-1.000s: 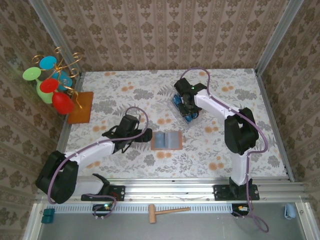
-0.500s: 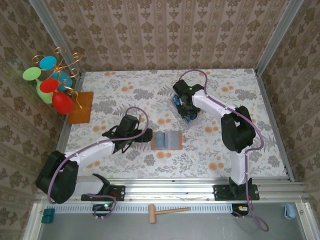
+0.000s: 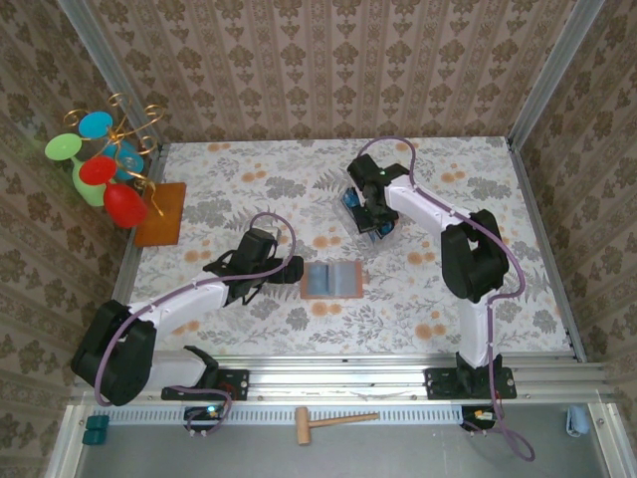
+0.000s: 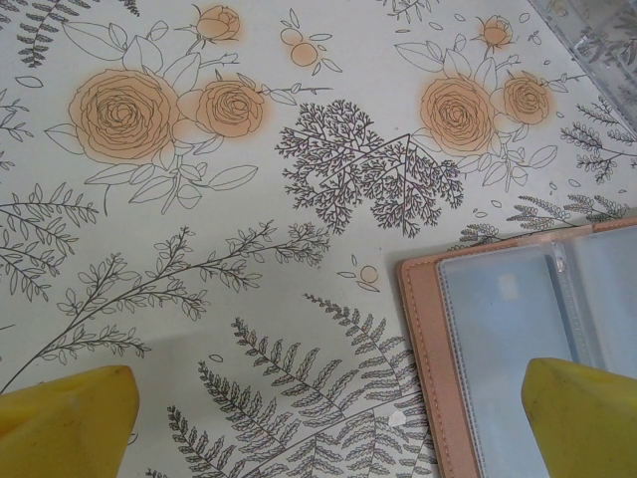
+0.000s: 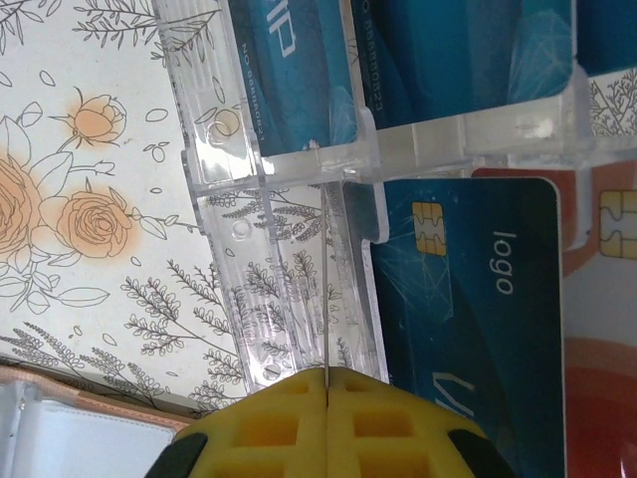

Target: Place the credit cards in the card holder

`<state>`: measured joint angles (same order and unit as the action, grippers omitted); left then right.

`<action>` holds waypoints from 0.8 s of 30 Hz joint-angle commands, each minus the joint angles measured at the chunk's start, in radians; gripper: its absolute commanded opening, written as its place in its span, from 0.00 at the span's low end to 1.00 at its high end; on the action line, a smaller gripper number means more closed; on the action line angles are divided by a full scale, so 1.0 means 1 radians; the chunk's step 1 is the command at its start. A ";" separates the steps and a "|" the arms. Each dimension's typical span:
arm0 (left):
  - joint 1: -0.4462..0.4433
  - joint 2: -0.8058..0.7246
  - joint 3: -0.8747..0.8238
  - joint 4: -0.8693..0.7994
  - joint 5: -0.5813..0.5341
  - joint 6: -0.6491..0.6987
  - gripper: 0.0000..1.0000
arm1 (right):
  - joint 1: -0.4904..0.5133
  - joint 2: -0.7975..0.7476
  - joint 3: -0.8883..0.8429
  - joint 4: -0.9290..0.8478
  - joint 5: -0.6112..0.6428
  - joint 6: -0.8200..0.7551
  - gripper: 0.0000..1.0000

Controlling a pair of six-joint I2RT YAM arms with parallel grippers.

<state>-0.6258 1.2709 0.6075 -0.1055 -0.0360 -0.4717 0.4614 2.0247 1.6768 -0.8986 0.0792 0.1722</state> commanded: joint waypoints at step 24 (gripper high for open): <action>-0.046 0.137 0.162 -0.150 -0.038 0.130 1.00 | -0.008 -0.382 -0.287 0.270 -0.423 0.218 0.00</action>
<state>-0.6479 1.3834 0.7284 -0.2077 -0.0410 -0.3885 0.4557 1.6760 1.5177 -0.7799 -0.1917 0.2619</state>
